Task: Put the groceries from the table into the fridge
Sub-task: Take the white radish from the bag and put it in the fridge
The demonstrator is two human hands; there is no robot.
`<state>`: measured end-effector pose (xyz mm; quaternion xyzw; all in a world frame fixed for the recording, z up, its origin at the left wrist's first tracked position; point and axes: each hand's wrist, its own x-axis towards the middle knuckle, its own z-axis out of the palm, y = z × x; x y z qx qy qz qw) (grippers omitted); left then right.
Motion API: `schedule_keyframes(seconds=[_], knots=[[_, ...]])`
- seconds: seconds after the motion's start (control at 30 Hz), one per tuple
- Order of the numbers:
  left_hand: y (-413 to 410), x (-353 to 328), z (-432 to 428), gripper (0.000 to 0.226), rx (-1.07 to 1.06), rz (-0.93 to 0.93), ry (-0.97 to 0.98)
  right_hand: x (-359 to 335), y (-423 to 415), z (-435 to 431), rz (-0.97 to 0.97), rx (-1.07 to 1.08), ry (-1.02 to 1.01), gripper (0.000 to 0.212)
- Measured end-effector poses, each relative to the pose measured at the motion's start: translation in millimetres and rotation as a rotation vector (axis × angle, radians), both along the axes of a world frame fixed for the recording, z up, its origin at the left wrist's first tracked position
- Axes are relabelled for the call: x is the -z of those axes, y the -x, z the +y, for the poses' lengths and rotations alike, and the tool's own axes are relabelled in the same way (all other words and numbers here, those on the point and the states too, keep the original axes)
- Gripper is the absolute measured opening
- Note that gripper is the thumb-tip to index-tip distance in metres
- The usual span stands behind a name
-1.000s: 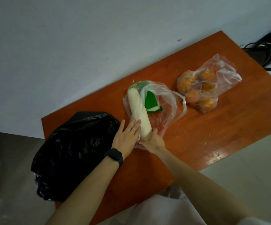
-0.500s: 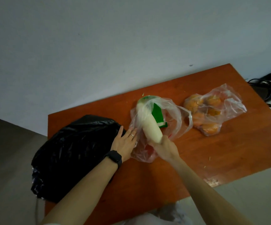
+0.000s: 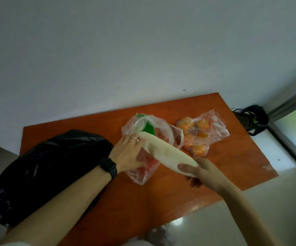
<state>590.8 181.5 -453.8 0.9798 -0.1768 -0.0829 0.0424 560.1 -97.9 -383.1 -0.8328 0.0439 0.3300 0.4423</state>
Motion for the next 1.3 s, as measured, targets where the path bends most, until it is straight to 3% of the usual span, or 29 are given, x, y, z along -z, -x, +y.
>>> schedule_keyframes(seconds=[0.13, 0.27, 0.37, 0.53, 0.6, 0.7, 0.9, 1.07, 1.3], knots=[[-15, -23, -35, 0.104, 0.195, -0.087, 0.149, -44, 9, -30, -0.058, -0.047, 0.02, 0.036], [-28, -52, -76, 0.079, 0.311, -0.13, 0.293, -90, 29, -69, -0.103, 0.001, 0.027, 0.042], [-31, -77, -111, 0.067, 0.421, -0.224, 0.364, -120, 48, -103, -0.125, 0.103, 0.047, 0.04], [-27, -117, -186, 0.076, 0.54, -0.309, 0.37, -155, 96, -161, -0.226, 0.375, -0.016, 0.05], [-19, -135, -214, 0.077, 0.538, -0.274, 0.387, -158, 122, -183, -0.352, 0.548, -0.109, 0.056], [-1, -161, -260, 0.072, 0.556, -0.152, 0.478, -146, 153, -205, -0.56, 0.793, -0.276, 0.081], [60, -182, -372, 0.079, 0.698, 0.049, 0.599, -132, 202, -239, -0.814, 1.046, -0.606, 0.087], [138, -184, -471, 0.079, 0.811, 0.213, 0.626, -140, 284, -304, -0.93, 1.181, -0.553, 0.102], [245, -195, -605, 0.078, 0.964, 0.301, 0.686, -151, 405, -406, -1.073, 1.389, -0.459, 0.086]])
